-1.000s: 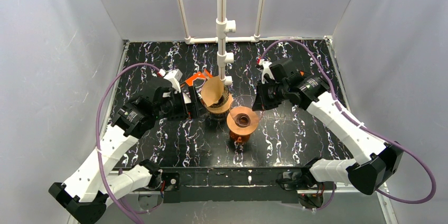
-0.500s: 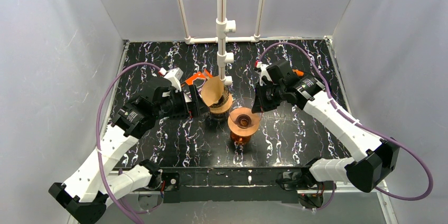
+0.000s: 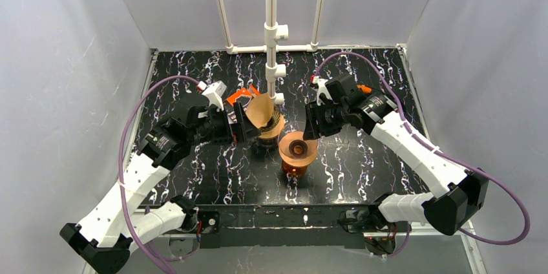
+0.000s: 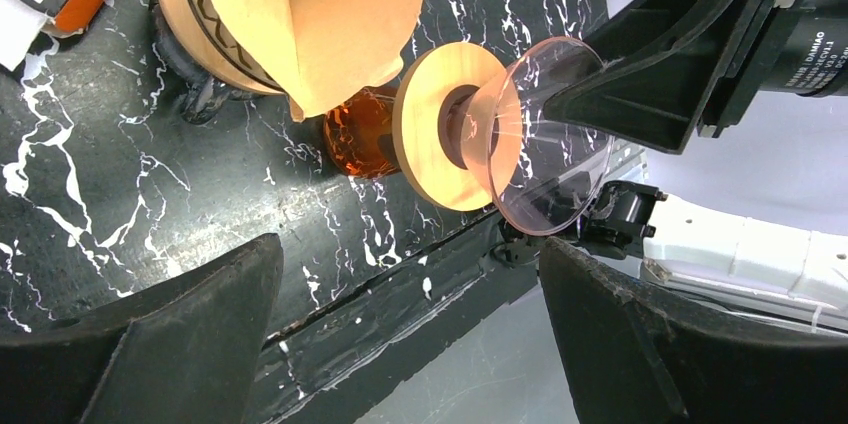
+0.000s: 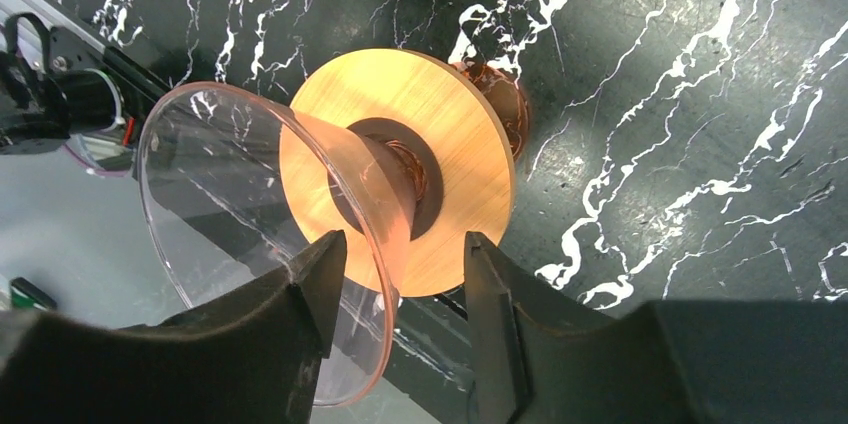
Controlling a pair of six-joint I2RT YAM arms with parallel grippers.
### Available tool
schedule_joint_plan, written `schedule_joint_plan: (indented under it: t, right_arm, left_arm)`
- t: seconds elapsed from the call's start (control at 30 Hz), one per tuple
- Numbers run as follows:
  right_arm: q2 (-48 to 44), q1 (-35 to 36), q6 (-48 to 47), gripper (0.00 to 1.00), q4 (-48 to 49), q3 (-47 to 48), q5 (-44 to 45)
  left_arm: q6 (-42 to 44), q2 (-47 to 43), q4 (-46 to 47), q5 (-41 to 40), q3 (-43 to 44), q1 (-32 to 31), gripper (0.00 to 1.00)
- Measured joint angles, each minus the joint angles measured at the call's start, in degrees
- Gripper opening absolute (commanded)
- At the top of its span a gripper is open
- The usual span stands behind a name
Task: Place the coffee filter in the dripper
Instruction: Place the coffee dripper in the dripper holder.
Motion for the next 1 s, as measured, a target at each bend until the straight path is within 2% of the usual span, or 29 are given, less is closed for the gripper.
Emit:
schedule_joint_plan:
  t: [0.13,0.27,0.5,0.67,0.77,1.0]
  right_arm:
    - [0.0,0.0,-0.2,0.83,0.0,0.0,0.0]
    - [-0.1,0.0,0.0,0.89,0.0,0.5,0.1]
    - [-1.5,-4.3,0.6,0.87,0.9,1.5,-3.5]
    - [-2.4,-8.9,1.2,0.82,1.9,1.5,-8.5]
    - [-2.8,-10.5,1.5,0.78,2.9,1.0,-11.2]
    - [-3.2,-12.7,2.1,0.73,3.9,-0.3,-14.5]
  left_arm:
    - [-0.1,0.0,0.6,0.9,0.0,0.0,0.94]
    - [-1.0,0.1,1.6,3.0,0.0,0.0,0.91]
    - [-2.1,2.0,4.9,9.0,-0.1,0.0,0.81]
    - [-3.1,4.2,6.8,11.3,-0.1,-0.9,0.75]
    - [-4.1,4.9,8.5,11.9,-0.8,-2.4,0.68]
    - [-6.6,8.7,12.5,11.7,-2.9,-7.3,0.66]
